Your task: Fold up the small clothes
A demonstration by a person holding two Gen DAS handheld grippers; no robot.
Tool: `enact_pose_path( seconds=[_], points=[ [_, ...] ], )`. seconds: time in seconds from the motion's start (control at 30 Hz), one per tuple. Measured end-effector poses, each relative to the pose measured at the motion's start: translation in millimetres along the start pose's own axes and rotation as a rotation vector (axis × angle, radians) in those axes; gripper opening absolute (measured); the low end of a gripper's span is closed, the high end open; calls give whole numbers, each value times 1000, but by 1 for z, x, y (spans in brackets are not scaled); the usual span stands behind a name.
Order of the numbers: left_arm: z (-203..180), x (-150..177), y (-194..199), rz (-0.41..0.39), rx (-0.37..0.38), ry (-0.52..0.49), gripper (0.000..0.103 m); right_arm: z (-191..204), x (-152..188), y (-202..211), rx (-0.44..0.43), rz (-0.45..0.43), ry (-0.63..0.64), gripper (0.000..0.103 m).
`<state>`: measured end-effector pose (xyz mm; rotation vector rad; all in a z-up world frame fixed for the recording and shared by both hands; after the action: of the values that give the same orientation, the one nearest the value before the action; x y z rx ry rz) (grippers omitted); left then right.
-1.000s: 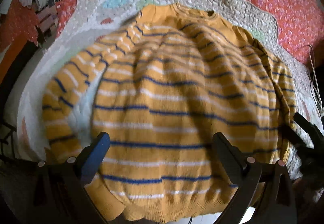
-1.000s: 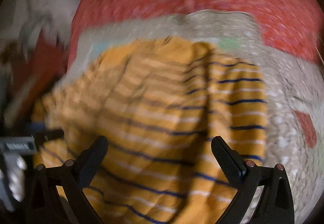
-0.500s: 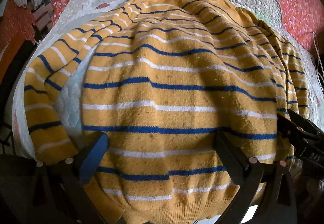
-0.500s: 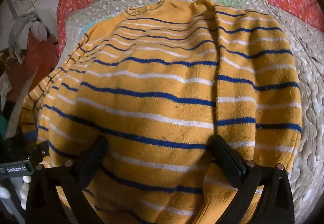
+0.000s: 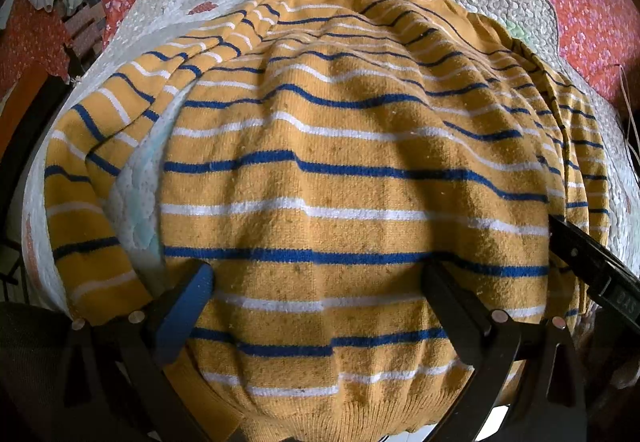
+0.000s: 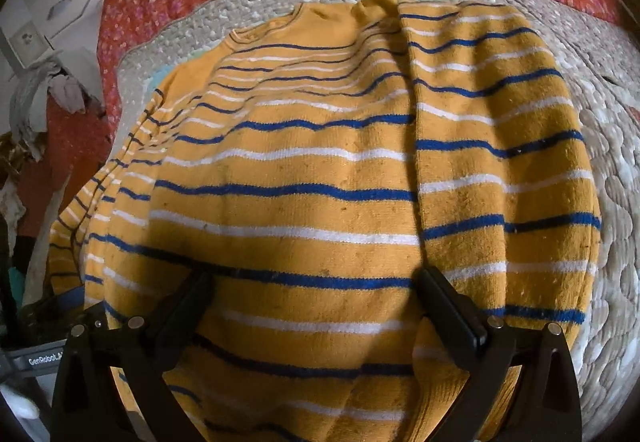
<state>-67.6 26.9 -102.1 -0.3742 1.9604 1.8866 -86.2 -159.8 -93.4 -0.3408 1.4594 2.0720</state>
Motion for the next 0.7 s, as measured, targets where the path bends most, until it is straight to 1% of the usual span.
enact_pose_path(
  seconds=[0.23,0.7],
  points=[
    [0,0,0,-1,-2,-1,103,1,3,-1,13,-25,22,103],
    [0,0,0,-1,-1,-2,103,0,3,0,16,-24,41,103]
  ],
)
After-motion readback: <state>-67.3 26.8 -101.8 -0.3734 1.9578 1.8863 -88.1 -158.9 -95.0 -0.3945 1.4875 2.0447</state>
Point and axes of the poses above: each gripper's, at about its wrist camera, not at the fingertips, and y roughly against the way its jaws point, z to its left, x to its underside, the point moved 10 cm from there along -y, roughly the way its jaws point, and after that the axes turned 3 degrees about -y, right-handed, at the moved point
